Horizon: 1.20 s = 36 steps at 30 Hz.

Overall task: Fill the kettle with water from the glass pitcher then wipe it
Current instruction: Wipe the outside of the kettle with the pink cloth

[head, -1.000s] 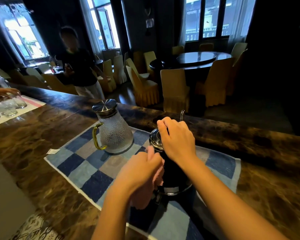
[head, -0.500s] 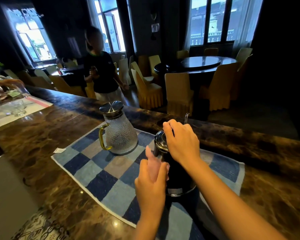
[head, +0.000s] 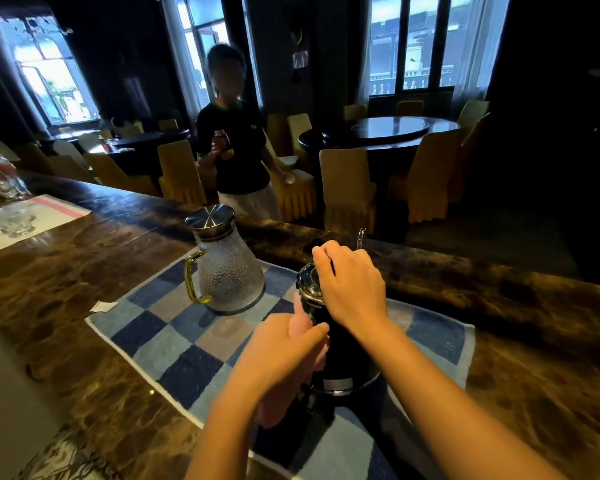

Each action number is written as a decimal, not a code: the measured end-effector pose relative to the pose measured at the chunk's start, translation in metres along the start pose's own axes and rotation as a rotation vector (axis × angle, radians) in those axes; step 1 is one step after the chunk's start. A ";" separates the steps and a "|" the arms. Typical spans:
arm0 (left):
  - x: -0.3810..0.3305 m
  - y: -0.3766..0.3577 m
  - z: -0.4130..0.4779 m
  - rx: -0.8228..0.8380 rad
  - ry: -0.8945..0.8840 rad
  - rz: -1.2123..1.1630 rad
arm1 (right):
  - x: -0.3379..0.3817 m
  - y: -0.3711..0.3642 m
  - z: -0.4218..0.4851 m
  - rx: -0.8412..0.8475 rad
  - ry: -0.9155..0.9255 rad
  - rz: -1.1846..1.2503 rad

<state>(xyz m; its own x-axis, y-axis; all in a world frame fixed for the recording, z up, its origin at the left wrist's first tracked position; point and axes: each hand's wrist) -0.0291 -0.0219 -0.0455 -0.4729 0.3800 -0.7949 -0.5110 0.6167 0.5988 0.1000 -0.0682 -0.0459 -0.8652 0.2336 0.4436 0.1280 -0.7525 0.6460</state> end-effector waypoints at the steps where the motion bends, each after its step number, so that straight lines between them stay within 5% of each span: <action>1: -0.005 0.006 0.004 0.032 -0.003 0.130 | -0.001 0.000 0.000 -0.003 0.004 -0.005; 3: -0.010 0.011 0.012 0.032 -0.026 0.340 | -0.001 -0.001 0.000 -0.009 0.003 -0.008; 6: -0.011 0.005 0.008 -0.014 -0.022 0.300 | -0.001 -0.002 0.000 -0.010 -0.001 -0.009; 11: 0.005 -0.012 0.006 -0.050 -0.046 -0.136 | 0.000 -0.002 -0.001 -0.010 -0.011 0.005; 15: 0.019 -0.031 0.002 -0.066 0.110 -0.654 | 0.000 -0.002 -0.001 -0.015 -0.021 0.011; 20: 0.042 -0.059 -0.011 -0.394 0.225 -0.766 | -0.002 -0.003 -0.001 -0.018 -0.025 0.025; 29: 0.035 -0.020 -0.004 -0.312 -0.196 0.062 | 0.000 -0.002 0.000 -0.019 -0.007 0.012; 32: 0.010 0.000 0.009 -0.146 -0.141 0.323 | 0.000 -0.002 0.000 -0.012 -0.013 0.001; 36: -0.001 0.007 0.024 0.041 -0.065 0.234 | 0.000 -0.001 0.000 0.005 -0.021 -0.003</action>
<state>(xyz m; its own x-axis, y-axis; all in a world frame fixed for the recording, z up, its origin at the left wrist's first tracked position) -0.0148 -0.0014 -0.0425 -0.5269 0.5587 -0.6405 -0.3628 0.5337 0.7639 0.1001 -0.0679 -0.0470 -0.8550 0.2493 0.4547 0.1278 -0.7485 0.6507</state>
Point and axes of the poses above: each hand's wrist, its own z-axis towards the middle knuckle, its own y-axis out of the back of the hand, x = y × z, and after that the axes turned 13 degrees about y, right-handed
